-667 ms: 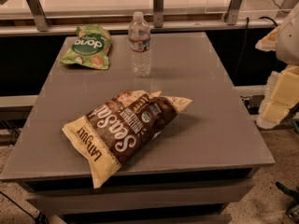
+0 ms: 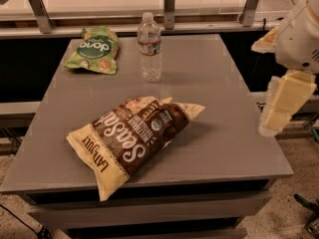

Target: Pick brown chip bag

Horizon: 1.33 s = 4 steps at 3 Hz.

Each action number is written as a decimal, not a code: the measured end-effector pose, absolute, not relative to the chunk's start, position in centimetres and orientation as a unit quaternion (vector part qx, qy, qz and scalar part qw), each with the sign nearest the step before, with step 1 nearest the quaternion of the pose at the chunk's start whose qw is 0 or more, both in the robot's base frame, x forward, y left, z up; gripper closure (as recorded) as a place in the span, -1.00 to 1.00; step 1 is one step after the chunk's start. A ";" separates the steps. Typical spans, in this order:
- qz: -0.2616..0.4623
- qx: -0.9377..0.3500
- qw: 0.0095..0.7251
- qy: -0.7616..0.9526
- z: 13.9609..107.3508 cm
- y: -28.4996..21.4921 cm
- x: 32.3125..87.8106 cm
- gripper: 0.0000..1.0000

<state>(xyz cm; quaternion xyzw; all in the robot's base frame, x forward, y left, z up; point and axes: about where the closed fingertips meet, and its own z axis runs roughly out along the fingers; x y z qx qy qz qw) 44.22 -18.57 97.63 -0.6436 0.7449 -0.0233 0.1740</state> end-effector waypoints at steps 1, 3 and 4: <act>0.010 -0.709 0.206 0.675 97.7 -11.9 45.4 -1.00; 0.039 -0.800 0.223 0.555 95.9 0.6 45.6 -1.00; 0.055 -0.817 0.192 0.540 92.6 3.5 45.5 -1.00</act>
Offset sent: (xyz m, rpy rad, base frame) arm 0.0183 0.2266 -0.0084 0.1484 -0.0660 0.6106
